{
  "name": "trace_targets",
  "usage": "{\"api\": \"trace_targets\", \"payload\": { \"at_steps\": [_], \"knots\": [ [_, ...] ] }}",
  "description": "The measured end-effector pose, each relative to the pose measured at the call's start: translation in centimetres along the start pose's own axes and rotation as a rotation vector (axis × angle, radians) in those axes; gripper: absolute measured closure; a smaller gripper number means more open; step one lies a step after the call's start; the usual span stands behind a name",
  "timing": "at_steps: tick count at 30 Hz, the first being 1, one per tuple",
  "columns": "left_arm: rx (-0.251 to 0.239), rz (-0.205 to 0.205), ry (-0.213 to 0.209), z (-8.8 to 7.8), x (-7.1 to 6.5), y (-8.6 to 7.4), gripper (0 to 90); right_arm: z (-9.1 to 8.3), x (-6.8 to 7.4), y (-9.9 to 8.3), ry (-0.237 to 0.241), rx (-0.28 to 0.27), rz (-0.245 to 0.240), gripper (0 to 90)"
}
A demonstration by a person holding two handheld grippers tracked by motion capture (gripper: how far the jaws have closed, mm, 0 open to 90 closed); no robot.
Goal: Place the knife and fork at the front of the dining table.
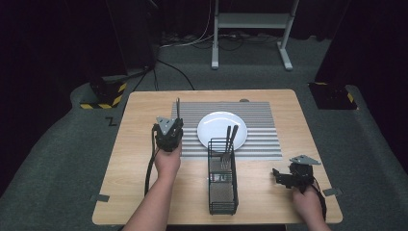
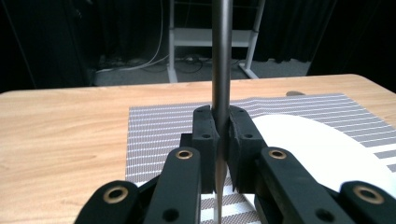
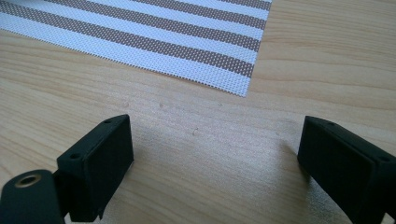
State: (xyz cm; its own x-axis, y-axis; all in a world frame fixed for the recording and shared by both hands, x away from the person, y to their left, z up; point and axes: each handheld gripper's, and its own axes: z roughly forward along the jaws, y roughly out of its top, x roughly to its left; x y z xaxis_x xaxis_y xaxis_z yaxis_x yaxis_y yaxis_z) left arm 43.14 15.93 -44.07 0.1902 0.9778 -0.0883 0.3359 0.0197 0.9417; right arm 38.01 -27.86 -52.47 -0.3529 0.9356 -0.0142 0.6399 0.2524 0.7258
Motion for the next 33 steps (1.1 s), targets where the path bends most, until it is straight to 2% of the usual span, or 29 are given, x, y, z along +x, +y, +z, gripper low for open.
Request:
{"api": "trace_targets", "payload": {
  "at_steps": [8, 14, 33],
  "knots": [
    [0.008, -0.018, 0.007, 0.4, 0.0, -0.3, 82.3, 0.0, 0.0, 0.0, 0.000, 0.000, -0.001, 10.0],
    [0.019, -0.046, 0.012, 1.0, 0.1, -0.5, 82.4, 0.0, 0.0, 0.0, 0.000, 0.000, 0.000, 10.0],
    [0.076, -0.092, 0.059, 4.1, 0.3, -1.1, 82.5, 0.0, 0.0, 0.0, 0.009, -0.003, -0.011, 10.2]
  ]
}}
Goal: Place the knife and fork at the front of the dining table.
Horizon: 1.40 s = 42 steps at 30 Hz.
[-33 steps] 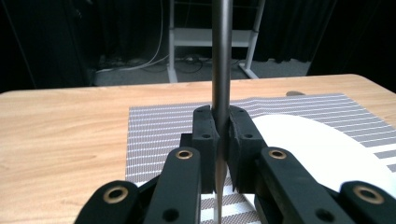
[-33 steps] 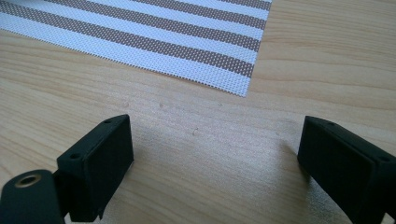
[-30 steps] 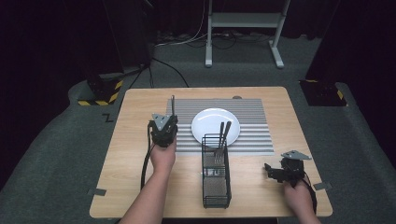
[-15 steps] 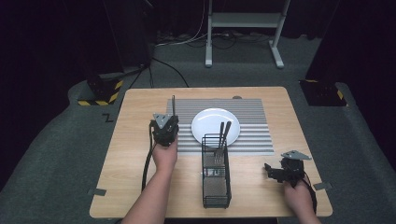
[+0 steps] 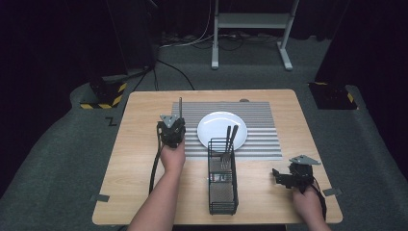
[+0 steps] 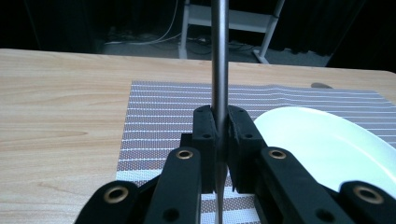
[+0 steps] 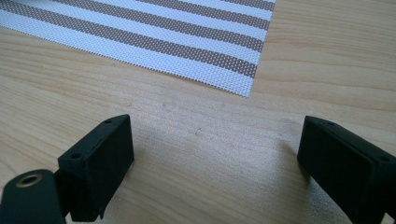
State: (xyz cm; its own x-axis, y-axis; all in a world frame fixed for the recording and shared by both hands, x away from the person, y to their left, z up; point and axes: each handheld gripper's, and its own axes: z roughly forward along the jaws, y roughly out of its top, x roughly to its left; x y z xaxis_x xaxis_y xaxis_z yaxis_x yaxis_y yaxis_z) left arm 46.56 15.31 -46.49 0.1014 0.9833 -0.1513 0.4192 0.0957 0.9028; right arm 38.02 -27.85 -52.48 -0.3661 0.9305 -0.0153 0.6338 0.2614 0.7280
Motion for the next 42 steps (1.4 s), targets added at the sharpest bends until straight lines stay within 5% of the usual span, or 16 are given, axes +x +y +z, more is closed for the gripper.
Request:
{"api": "trace_targets", "payload": {
  "at_steps": [28, 42],
  "knots": [
    [0.112, -0.057, 0.045, 5.1, -0.2, -1.0, 82.5, 0.0, 0.0, 0.0, 0.003, 0.000, 0.000, 10.2],
    [0.157, -0.053, 0.066, 6.7, -0.7, -1.3, 82.4, 0.0, 0.1, 0.0, 0.013, 0.002, -0.008, 10.4]
  ]
}}
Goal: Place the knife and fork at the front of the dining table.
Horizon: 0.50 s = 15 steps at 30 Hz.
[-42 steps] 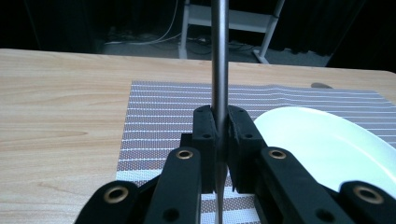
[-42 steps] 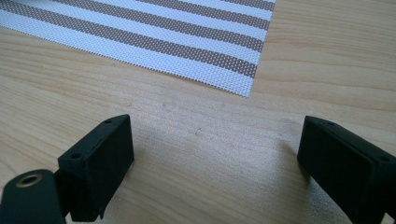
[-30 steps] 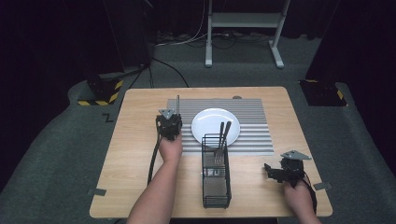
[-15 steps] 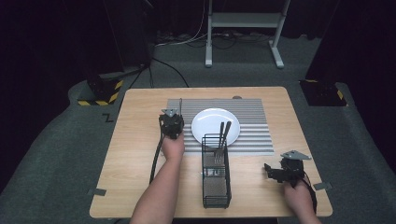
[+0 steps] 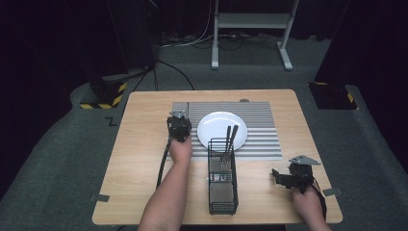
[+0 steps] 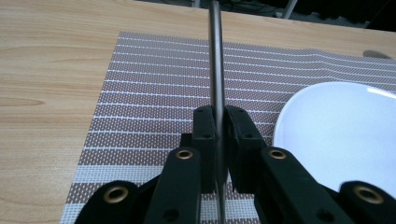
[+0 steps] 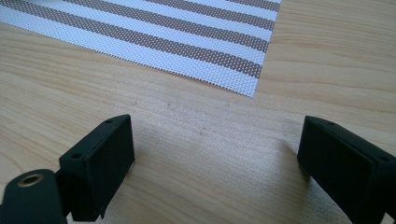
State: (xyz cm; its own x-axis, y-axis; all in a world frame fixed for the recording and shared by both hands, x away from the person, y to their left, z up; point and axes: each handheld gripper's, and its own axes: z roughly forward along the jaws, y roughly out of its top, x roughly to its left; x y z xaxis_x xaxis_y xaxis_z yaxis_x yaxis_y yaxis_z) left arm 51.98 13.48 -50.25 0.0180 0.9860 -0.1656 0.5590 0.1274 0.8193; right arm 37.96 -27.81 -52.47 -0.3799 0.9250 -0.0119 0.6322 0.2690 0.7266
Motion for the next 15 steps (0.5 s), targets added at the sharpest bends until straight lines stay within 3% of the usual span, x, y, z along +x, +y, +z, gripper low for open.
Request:
{"api": "trace_targets", "payload": {
  "at_steps": [4, 15],
  "knots": [
    [0.011, 0.019, 0.023, 0.29, -0.04, -0.02, 82.4, -0.01, 0.01, -0.01, 0.001, 0.000, -0.001, 10.4],
    [0.053, -0.025, 0.008, 0.95, 0.74, -0.15, 82.3, -0.01, 0.01, -0.01, 0.001, 0.000, -0.001, 10.4]
  ]
}}
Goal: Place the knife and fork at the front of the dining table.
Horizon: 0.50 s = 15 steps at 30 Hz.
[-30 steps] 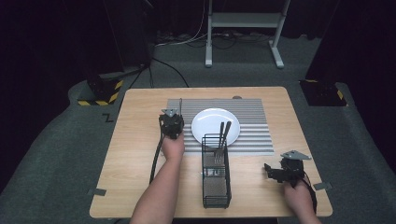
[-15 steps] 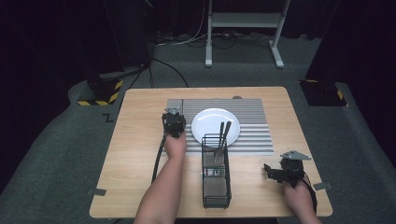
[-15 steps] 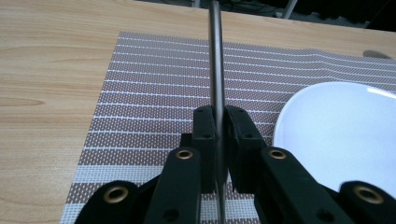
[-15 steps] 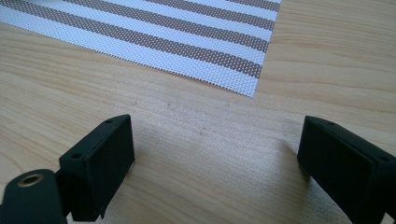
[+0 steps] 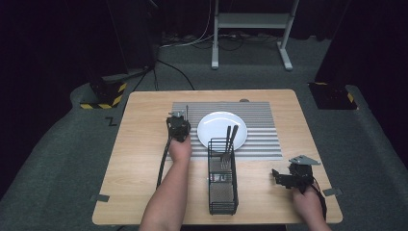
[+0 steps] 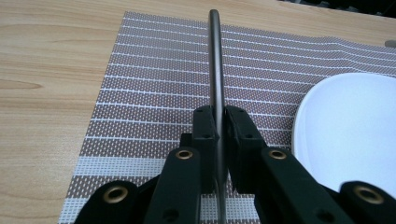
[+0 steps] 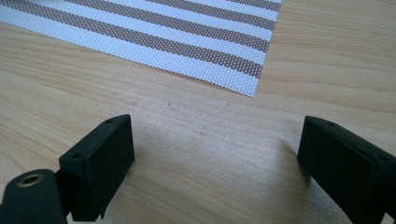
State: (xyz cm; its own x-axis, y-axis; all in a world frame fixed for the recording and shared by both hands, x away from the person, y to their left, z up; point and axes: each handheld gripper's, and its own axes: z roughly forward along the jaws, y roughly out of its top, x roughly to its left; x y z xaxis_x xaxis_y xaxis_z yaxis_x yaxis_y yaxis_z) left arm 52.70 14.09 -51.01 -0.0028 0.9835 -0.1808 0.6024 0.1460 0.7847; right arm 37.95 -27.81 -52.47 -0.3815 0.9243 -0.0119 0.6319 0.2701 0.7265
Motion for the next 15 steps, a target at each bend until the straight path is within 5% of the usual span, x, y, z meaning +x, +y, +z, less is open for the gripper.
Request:
{"api": "trace_targets", "payload": {
  "at_steps": [8, 11, 15],
  "knots": [
    [0.015, -0.035, -0.015, 0.16, 0.48, 0.12, 81.4, 0.00, 0.01, -0.01, 0.001, 0.000, -0.001, 10.4],
    [-0.026, -0.027, -0.019, -0.32, 0.47, 0.51, 77.7, 0.00, 0.01, -0.01, 0.001, 0.000, -0.001, 10.4],
    [-0.011, 0.003, 0.000, -0.58, 0.36, 0.59, 75.2, 0.00, 0.02, -0.01, 0.004, -0.001, -0.004, 10.4]
  ]
}}
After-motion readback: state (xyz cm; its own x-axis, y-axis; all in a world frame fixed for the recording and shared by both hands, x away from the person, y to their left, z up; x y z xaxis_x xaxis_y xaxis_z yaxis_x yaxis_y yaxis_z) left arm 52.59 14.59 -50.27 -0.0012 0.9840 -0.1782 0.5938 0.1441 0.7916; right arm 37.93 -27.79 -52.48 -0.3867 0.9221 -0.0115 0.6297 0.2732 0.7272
